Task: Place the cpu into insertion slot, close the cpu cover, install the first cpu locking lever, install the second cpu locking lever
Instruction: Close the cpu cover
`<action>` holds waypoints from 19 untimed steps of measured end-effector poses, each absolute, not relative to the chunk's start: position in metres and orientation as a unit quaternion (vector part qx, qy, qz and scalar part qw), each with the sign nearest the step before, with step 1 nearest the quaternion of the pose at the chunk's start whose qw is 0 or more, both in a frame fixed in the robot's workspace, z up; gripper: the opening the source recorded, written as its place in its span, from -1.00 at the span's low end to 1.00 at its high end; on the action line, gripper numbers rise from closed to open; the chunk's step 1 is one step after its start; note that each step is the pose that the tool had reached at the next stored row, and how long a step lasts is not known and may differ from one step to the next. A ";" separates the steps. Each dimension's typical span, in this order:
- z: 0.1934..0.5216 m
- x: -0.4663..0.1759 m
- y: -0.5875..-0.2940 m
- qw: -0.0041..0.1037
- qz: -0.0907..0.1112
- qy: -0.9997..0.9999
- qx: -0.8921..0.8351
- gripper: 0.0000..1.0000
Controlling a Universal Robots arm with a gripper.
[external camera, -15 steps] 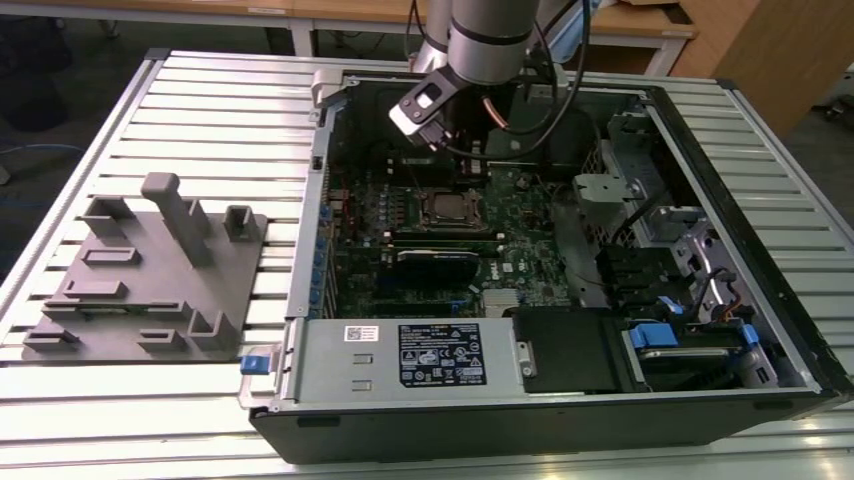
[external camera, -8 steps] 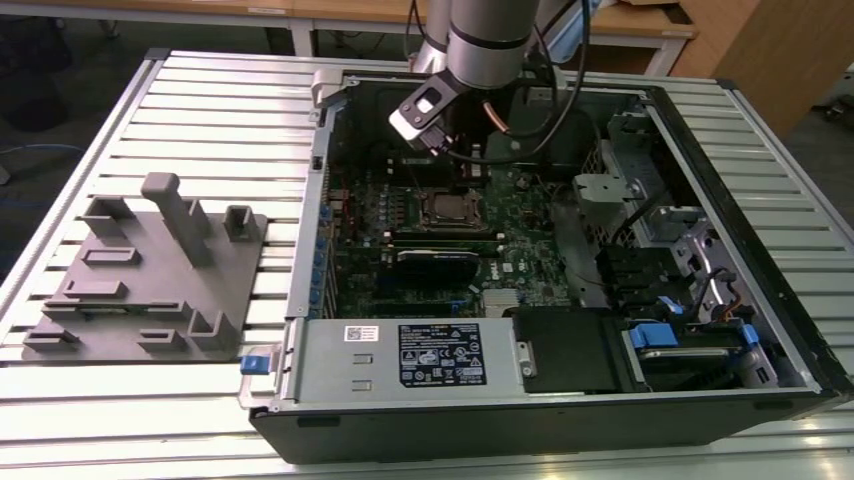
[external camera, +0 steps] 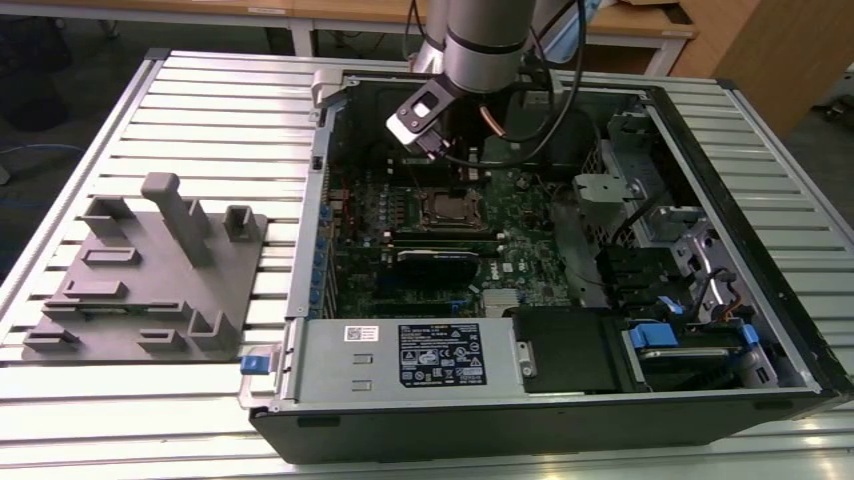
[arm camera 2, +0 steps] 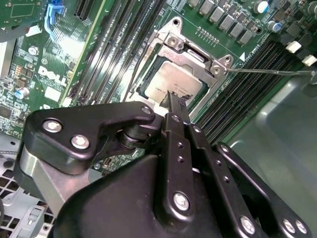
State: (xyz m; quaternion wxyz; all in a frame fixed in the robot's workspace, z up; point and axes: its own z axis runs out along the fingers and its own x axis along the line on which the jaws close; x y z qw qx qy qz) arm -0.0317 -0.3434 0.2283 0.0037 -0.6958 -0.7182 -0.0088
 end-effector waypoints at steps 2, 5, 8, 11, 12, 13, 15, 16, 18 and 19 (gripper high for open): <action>0.228 -0.032 -0.344 0.004 -0.009 -0.718 -0.696 -0.80; 0.227 -0.032 -0.344 0.004 -0.009 -0.718 -0.696 -0.80; 0.227 -0.032 -0.344 0.004 -0.009 -0.718 -0.696 -0.80; 0.227 -0.032 -0.344 0.004 -0.009 -0.718 -0.696 -0.80; 0.227 -0.032 -0.344 0.004 -0.009 -0.718 -0.696 -0.80; 0.227 -0.032 -0.344 0.004 -0.009 -0.718 -0.696 -0.80; 0.227 -0.032 -0.344 0.004 -0.009 -0.720 -0.694 -0.80; 0.227 -0.032 -0.344 0.004 -0.009 -0.723 -0.690 -0.80; 0.227 -0.032 -0.344 0.004 -0.009 -0.731 -0.682 -0.80; 0.227 -0.032 -0.344 0.004 -0.009 -0.735 -0.678 -0.80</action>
